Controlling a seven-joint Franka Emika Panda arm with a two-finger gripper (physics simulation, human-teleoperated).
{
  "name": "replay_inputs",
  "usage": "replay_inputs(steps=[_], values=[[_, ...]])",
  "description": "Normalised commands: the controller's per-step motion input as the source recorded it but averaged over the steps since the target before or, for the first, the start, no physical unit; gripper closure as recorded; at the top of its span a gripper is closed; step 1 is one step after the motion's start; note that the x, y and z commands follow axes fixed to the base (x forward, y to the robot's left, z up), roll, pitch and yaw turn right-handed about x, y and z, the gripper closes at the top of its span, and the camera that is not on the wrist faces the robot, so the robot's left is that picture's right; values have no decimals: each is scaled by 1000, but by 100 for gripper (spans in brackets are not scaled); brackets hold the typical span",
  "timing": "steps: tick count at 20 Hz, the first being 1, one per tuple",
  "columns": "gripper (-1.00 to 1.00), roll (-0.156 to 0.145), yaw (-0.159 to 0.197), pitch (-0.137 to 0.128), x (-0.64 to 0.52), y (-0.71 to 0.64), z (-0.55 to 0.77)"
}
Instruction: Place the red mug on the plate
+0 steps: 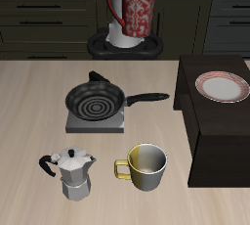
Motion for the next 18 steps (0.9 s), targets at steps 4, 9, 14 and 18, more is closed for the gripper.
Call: replay_inputs(steps=[4,9,14,18], values=[[100,36,-10,-24,-50,486,294],[100,-32,-64,-7,48,549,277],[100,-25,-29,16,81,372,105],[100,-39,4,19,30,552,-38]])
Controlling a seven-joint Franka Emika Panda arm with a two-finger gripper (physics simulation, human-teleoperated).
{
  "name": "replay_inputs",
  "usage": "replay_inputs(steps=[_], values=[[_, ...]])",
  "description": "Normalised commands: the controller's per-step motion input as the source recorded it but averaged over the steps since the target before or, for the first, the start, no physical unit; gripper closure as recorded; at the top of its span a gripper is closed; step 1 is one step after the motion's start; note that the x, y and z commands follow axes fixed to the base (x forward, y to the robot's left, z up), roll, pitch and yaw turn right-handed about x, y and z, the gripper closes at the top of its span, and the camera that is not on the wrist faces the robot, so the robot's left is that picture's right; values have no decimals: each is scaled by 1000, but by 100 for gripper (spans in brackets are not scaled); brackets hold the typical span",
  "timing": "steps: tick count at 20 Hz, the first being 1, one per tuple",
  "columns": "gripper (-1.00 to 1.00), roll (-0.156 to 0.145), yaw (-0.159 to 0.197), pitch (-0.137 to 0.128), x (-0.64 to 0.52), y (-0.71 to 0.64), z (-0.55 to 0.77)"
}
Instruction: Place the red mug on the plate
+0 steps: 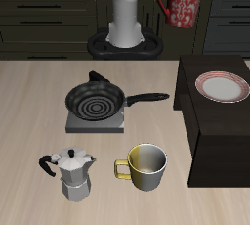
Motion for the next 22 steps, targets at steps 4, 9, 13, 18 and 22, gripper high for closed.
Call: replay_inputs(steps=[4,9,13,18,22], values=[[100,-57,-5,23,92,291,46],[100,-29,-1,17,89,412,93],[100,22,50,-8,9,481,31],[100,15,31,16,128,317,36],[100,-14,10,28,225,315,-24]])
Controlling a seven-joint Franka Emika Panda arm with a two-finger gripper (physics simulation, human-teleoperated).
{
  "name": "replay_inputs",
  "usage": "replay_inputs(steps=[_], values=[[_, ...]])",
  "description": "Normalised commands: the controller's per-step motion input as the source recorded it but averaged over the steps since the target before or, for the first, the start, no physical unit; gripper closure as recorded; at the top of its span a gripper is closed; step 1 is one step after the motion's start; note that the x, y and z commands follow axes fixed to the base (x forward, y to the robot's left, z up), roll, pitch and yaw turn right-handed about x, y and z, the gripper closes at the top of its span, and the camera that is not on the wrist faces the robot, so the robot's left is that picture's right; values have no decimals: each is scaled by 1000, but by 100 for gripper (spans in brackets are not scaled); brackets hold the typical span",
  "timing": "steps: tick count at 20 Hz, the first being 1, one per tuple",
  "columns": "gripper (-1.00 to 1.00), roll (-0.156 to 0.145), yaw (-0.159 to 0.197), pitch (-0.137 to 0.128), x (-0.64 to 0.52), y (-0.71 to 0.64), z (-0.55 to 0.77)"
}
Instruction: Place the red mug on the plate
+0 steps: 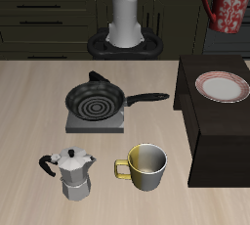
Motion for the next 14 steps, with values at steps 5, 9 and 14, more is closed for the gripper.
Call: replay_inputs(steps=[5,9,14], values=[[100,-17,27,27,217,298,-97],[100,-15,16,18,271,89,-10],[100,-15,11,41,241,45,-170]])
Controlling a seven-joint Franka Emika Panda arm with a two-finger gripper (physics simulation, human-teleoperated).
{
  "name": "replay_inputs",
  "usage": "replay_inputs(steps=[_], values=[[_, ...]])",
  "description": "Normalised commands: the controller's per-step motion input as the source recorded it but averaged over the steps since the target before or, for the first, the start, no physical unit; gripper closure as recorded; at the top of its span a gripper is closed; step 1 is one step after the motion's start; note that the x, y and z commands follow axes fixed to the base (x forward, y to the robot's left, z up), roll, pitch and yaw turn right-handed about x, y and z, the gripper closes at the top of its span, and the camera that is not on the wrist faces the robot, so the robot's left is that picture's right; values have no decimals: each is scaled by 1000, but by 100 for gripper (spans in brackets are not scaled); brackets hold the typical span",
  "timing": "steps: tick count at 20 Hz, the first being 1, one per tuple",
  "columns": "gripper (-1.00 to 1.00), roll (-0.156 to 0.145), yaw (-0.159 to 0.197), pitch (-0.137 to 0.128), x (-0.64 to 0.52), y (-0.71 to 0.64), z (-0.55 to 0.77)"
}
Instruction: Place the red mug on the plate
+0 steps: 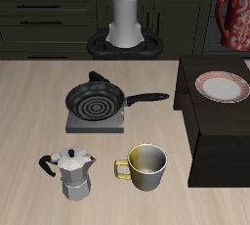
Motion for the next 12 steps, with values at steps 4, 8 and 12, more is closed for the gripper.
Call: replay_inputs(steps=[4,8,12], values=[[100,30,35,38,145,143,-246],[100,8,6,70,223,77,-358],[100,-19,18,40,64,-52,-249]])
